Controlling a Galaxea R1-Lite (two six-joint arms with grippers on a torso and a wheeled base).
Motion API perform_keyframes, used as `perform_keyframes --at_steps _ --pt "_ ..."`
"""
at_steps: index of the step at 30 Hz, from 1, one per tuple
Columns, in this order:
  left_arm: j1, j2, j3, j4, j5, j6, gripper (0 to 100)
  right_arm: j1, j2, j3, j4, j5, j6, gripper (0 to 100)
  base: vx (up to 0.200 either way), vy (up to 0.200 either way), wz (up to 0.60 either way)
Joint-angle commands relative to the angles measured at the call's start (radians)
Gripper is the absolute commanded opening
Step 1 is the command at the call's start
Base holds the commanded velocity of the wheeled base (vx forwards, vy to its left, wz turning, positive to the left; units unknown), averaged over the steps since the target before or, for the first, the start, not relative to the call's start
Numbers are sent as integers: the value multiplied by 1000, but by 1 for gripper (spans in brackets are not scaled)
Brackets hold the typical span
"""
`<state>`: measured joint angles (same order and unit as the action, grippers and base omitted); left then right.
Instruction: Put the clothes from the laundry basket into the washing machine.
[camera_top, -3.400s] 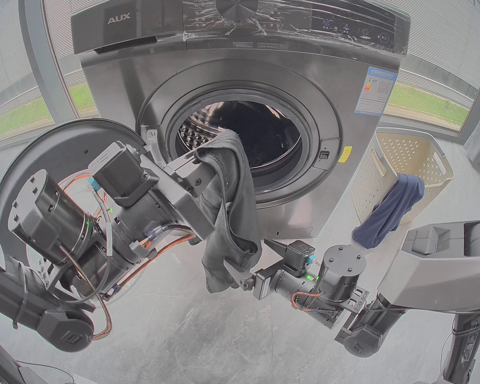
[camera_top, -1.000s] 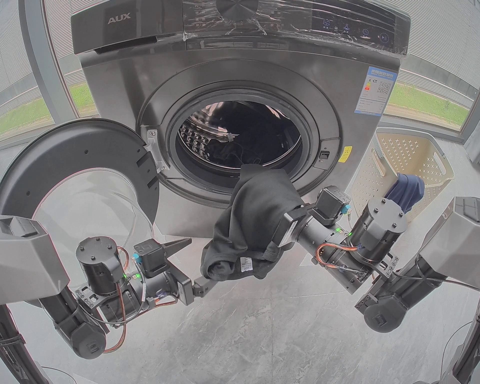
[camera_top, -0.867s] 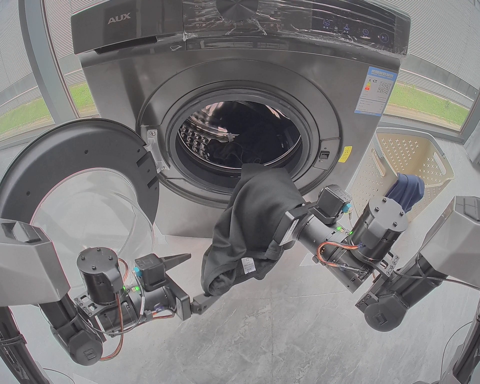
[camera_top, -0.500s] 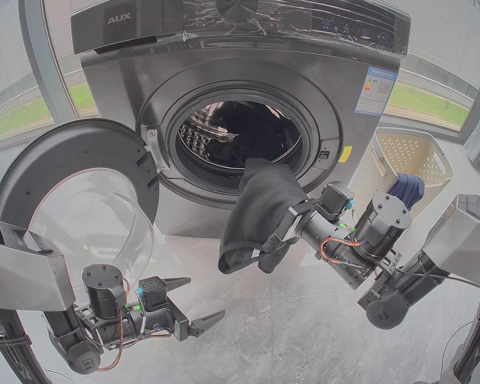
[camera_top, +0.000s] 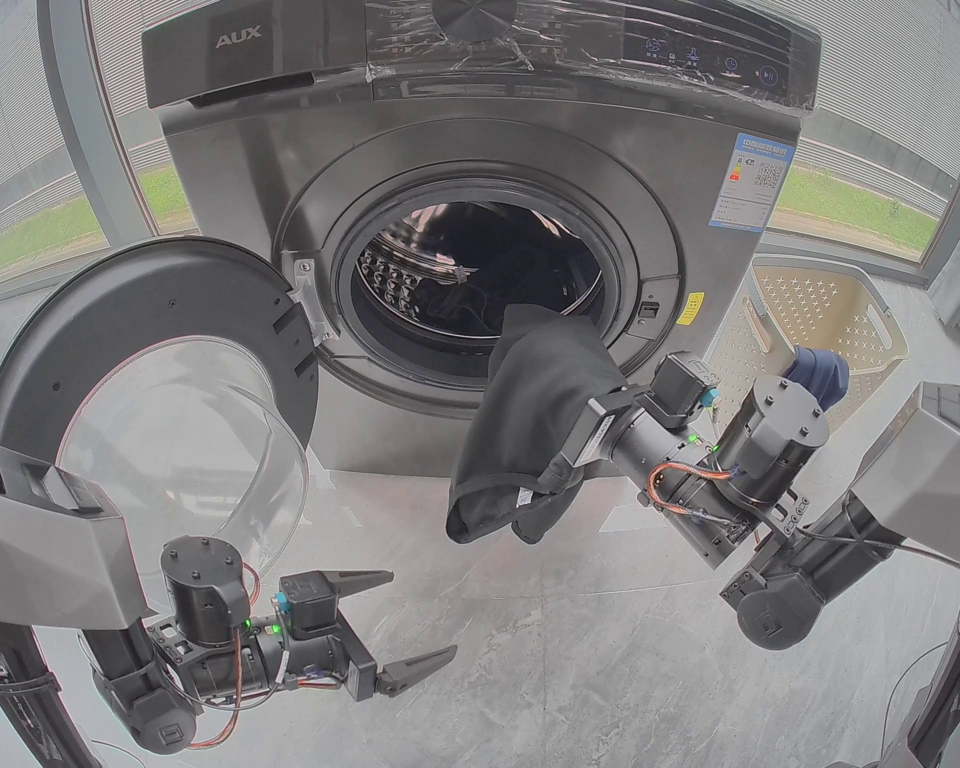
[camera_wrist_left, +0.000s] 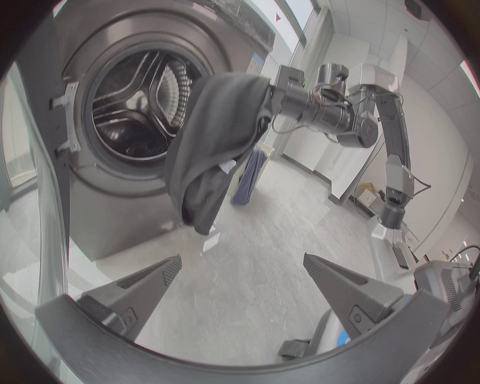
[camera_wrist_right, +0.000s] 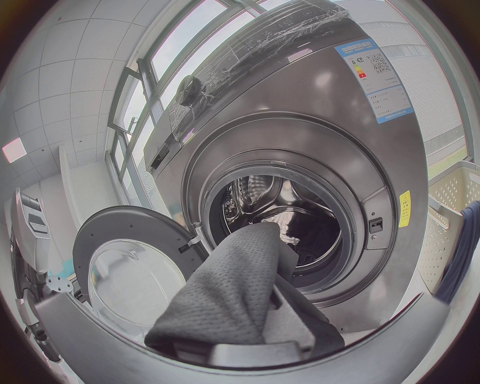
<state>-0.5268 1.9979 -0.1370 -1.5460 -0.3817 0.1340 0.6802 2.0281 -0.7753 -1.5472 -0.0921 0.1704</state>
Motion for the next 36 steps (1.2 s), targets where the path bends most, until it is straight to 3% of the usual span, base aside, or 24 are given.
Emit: perform_keyframes --at_steps 1,3,5,10,20,22,30,36 --pt "-41 -59 -115 0 -6 -48 100 13 -9 1 -1 -1 -2 0 0 0 0" --pt "-64 -64 -150 0 -3 -82 100 13 -8 -1 -1 -1 -5 0 0 0 0" --pt "-76 -54 -185 0 0 -97 100 13 -3 -1 -1 -1 -5 0 0 0 0" --pt "-116 9 -308 0 18 -96 100 32 0 -2 -1 -3 -6 0 0 0 0" --pt "-107 211 -549 1 47 -88 100 65 -2 10 1 -21 -5 0 0 0 0" --pt "-107 249 -635 1 76 -86 100 78 0 14 1 -21 -5 0 0 0 0" --pt "-102 318 -734 18 89 -85 100 87 15 16 -1 -23 -2 0 0 0 0" --pt "-84 374 -852 33 185 -79 100 94 14 19 -1 -26 0 0 0 0 0"
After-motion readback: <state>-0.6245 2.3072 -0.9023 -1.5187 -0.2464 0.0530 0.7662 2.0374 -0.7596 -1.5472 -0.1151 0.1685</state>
